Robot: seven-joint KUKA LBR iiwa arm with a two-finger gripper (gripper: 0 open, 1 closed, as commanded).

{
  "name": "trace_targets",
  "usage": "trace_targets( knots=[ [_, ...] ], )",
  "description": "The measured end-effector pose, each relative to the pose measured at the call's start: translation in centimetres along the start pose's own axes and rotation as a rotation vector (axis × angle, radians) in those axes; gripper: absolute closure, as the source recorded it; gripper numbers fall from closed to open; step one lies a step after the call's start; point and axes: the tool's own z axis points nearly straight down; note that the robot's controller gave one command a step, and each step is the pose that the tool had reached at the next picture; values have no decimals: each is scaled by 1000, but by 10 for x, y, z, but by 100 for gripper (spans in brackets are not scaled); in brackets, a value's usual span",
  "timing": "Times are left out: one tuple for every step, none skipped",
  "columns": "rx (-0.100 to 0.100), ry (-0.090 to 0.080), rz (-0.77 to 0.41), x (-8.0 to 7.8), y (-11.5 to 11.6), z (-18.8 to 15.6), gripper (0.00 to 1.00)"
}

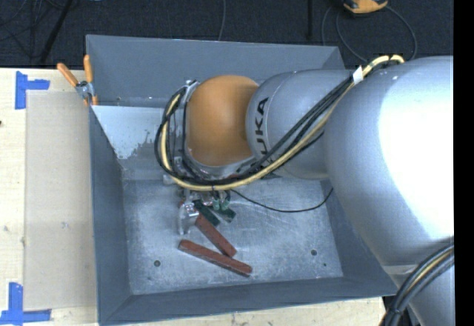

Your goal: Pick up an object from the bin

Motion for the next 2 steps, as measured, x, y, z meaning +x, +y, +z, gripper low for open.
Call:
trace_targets(
  knots=[
    [0,0,0,0,0,0,0],
    [-6,-5,-252,7,-83,-4,100]
  ],
)
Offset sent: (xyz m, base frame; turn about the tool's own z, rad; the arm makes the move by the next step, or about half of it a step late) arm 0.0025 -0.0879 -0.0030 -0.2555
